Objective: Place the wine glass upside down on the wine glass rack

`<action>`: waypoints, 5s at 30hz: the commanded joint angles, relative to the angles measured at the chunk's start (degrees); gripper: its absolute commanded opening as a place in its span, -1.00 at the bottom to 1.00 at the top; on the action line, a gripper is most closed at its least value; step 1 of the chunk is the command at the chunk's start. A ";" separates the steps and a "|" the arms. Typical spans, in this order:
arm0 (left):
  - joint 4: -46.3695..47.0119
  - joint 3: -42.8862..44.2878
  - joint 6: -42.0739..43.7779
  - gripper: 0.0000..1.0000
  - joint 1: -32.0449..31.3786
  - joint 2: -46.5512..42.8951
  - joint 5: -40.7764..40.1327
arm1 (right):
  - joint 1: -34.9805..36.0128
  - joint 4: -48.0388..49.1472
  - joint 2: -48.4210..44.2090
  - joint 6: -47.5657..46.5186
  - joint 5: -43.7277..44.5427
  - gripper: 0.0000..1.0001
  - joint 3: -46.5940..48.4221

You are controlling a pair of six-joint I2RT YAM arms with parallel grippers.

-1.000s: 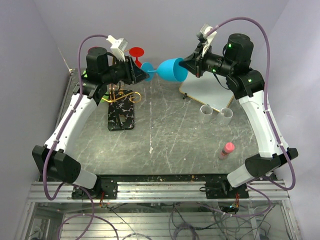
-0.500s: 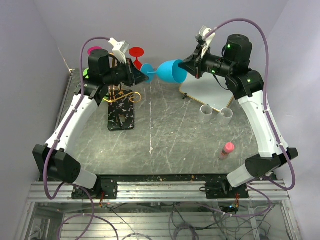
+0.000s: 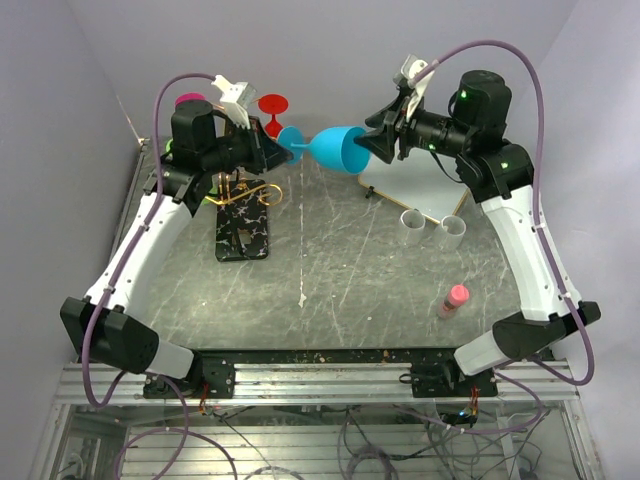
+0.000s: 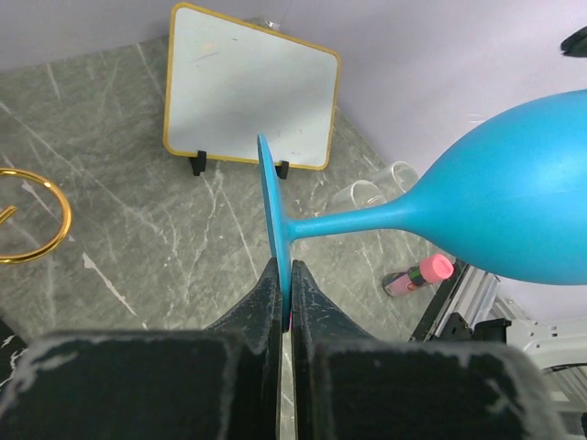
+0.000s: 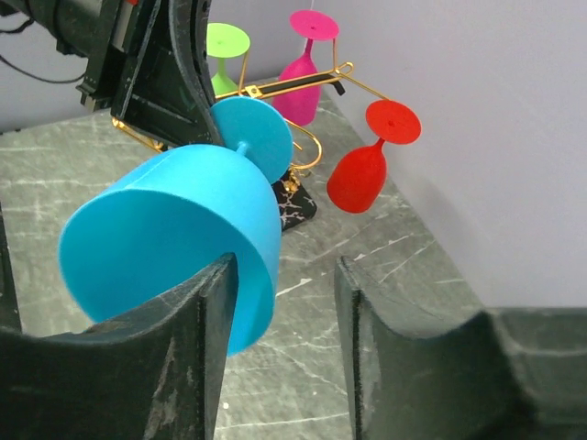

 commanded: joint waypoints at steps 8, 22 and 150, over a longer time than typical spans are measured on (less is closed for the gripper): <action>-5.56 1.55 9.73 -0.87 1.92 -4.07 -13.35 | -2.92 -2.61 -4.20 -2.48 -4.58 0.33 -0.16; -12.73 5.22 31.09 -0.86 -5.83 -2.88 -36.25 | -14.52 2.18 -8.84 3.66 -2.35 0.65 -7.27; -5.96 13.48 74.62 -0.86 -20.87 19.35 -76.13 | -23.30 8.38 -12.15 9.85 -6.78 0.76 -16.17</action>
